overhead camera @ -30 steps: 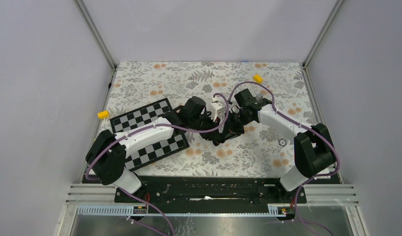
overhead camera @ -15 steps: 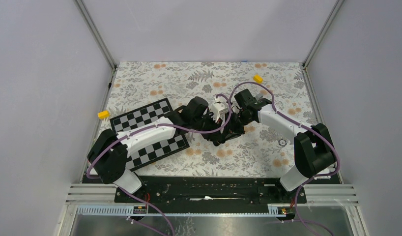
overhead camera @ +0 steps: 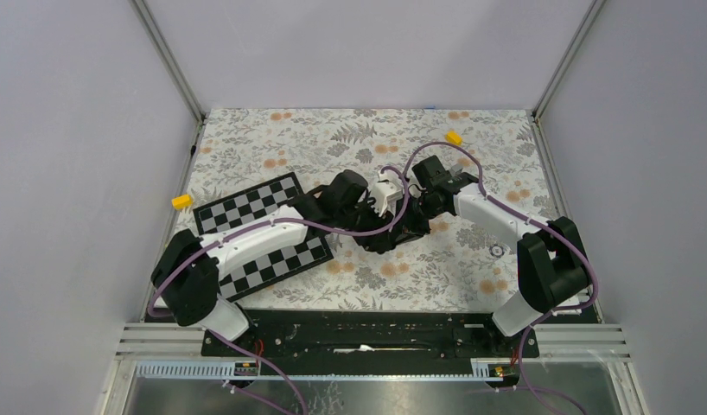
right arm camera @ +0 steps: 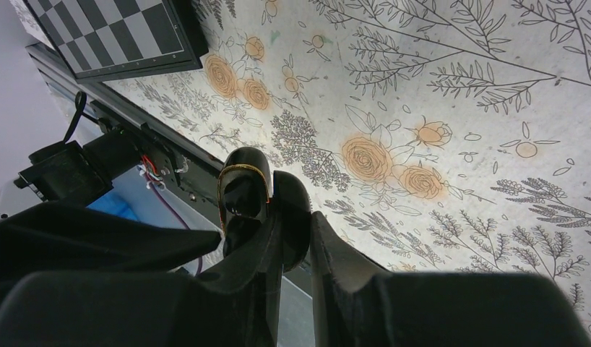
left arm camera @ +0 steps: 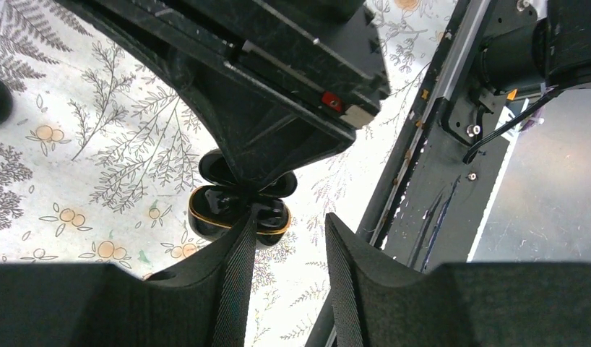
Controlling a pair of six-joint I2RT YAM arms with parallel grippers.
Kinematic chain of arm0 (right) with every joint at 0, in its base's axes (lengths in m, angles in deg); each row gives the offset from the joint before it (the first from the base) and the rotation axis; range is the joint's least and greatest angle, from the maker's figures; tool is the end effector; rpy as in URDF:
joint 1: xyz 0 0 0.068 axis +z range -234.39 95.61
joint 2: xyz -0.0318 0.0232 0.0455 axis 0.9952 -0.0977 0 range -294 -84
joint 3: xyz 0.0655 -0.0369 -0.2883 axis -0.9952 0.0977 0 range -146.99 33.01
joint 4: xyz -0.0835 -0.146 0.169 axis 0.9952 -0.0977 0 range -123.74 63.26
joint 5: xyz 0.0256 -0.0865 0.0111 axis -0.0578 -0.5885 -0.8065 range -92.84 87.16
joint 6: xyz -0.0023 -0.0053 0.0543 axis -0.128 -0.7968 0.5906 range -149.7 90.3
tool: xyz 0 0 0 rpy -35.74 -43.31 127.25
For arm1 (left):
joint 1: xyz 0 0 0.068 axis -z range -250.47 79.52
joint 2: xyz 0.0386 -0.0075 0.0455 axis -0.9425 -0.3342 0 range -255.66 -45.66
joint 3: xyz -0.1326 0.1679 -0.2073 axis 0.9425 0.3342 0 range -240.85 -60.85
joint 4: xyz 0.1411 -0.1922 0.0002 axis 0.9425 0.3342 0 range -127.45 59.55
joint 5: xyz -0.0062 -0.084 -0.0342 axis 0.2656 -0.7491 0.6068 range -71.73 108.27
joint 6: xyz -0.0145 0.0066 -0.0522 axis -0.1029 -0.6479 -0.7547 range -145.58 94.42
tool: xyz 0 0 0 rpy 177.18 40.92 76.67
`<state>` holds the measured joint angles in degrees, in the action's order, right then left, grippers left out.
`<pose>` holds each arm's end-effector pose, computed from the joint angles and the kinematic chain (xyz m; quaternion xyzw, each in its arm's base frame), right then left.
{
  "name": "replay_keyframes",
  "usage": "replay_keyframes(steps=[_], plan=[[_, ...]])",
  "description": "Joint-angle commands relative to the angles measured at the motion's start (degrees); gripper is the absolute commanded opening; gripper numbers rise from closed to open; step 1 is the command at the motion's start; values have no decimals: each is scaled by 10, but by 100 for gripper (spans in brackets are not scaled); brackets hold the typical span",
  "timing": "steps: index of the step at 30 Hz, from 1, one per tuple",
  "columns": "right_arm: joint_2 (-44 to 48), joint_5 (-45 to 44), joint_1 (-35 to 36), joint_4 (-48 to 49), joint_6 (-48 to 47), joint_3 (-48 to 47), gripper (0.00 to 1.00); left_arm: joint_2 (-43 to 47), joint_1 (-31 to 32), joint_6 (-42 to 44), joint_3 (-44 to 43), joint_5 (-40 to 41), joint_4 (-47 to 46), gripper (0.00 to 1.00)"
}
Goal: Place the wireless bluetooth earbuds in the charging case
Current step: Insert the right earbud into the right side groove of the charging case, then place the charging case with the earbuds at the center of the board.
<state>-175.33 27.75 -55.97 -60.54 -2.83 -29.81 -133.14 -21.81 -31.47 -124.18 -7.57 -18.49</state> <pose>0.2531 0.1581 0.2574 -0.0758 0.9356 0.3340 0.0856 0.1932 -0.2440 0.2947 0.4089 0.8002 -0.3601 0.2507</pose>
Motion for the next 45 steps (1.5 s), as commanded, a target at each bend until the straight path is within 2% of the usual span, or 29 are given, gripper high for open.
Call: replay_keyframes(steps=[1,13,21,24,28,32,39,44,45], plan=[[15,-13,-4,9,3,-11,0,43,2,-7,-38,5,-12,42],[-11,-72,-7,19,-11,10,0,99,-9,-35,-22,42,-49,48],[-23,-151,-34,37,-16,41,0,113,-26,-49,-1,64,-51,49],[-31,-147,-46,49,-16,55,0,112,-29,-52,-1,67,-51,49],[-38,-145,-52,57,-15,66,13,109,-32,-53,0,70,-51,50],[-31,-156,-55,56,-14,72,32,108,-33,-56,2,67,-52,50],[9,-217,-57,8,-30,47,41,107,-34,-55,-3,63,-52,50],[73,-259,-57,-6,-40,35,43,109,-34,-55,-5,75,-53,50],[88,-275,-57,-7,-40,33,47,109,-37,-56,-5,77,-52,50]])
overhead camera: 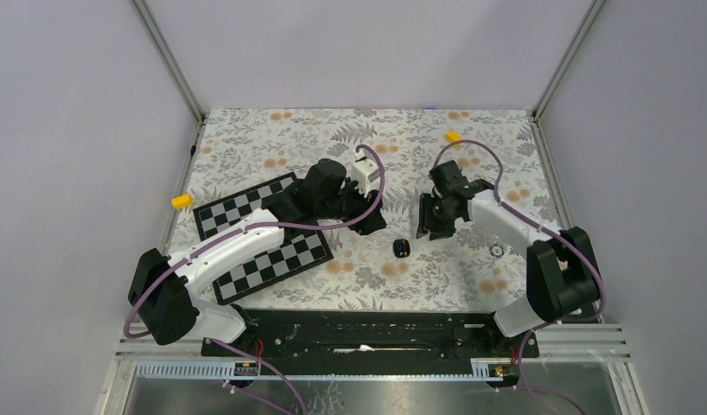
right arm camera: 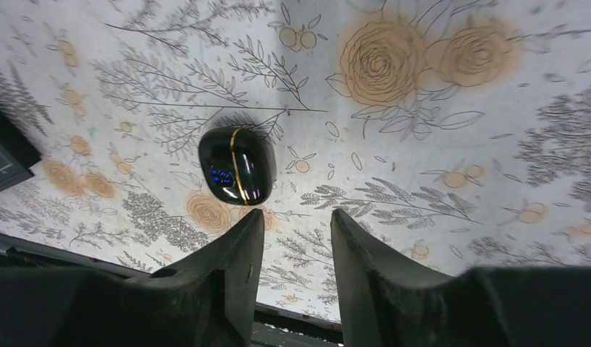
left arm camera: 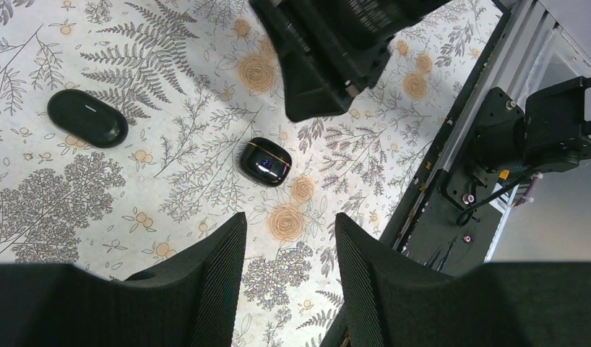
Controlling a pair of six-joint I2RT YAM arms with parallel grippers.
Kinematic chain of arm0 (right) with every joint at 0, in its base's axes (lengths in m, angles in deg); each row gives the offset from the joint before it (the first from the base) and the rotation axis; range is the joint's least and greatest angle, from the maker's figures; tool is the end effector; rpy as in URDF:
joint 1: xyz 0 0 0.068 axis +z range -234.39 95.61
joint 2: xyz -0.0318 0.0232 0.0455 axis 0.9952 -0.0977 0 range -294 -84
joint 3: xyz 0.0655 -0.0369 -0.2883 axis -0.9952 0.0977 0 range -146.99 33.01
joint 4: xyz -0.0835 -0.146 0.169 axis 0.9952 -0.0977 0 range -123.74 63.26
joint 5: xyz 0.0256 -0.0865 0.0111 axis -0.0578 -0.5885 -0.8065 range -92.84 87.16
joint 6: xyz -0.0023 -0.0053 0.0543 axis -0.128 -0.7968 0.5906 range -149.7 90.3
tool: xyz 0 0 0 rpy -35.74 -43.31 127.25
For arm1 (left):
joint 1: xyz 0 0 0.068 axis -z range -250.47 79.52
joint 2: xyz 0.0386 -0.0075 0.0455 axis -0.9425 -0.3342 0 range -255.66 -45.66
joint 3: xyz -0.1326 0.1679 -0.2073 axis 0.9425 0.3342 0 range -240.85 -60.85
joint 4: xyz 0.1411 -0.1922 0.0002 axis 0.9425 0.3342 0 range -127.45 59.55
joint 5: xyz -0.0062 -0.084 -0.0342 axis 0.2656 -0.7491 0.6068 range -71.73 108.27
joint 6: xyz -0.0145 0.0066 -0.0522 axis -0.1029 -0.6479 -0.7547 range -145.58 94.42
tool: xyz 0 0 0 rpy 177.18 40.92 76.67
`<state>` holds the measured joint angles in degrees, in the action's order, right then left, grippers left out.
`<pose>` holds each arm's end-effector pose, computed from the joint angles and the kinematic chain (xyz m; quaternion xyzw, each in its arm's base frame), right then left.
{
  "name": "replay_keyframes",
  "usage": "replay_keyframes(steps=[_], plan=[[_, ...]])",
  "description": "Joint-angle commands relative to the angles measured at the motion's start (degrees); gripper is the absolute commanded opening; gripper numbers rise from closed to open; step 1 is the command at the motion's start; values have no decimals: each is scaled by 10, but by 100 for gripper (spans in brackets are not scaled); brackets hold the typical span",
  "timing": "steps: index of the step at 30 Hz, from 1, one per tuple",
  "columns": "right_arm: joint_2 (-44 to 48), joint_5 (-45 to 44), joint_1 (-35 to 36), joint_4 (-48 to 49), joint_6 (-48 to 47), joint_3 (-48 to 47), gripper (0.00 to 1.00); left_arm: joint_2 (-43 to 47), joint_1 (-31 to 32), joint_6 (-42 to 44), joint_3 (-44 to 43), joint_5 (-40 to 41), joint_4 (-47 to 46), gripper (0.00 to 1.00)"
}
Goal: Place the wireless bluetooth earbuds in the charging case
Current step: Place the charging case with the earbuds at the center of the board, then reset both arms
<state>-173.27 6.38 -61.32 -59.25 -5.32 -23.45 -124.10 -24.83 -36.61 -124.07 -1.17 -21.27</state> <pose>0.2552 0.1151 0.2344 -0.0060 0.9739 0.1576 0.1634 0.1889 -0.2108 0.3411 0.3346 0.7960 -0.3586 0.3547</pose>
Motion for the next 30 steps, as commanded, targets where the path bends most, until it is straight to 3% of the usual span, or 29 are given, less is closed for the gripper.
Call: replay_keyframes(steps=[1,6,7,13,16,22,24,28,30], plan=[[83,-80,-3,-20,-15,-31,52,19,-11,-7,-7,16,-23,50],[172,-270,-3,-30,22,-30,97,22,-53,-24,-18,28,-9,52],[191,-306,-3,-26,27,-25,99,23,-64,-29,-20,33,-4,53],[292,-469,-3,13,63,22,100,29,-128,-45,-30,51,22,54],[322,-488,-3,23,61,42,100,38,-136,-52,-28,67,18,54],[389,-482,-3,50,67,91,100,73,-156,-117,16,179,12,56],[413,-483,-3,70,67,110,100,103,-160,-141,40,241,-2,65],[444,-498,-3,89,63,126,100,169,-164,-180,81,369,-12,96],[451,-504,-3,92,58,127,100,194,-164,-186,97,416,-24,99]])
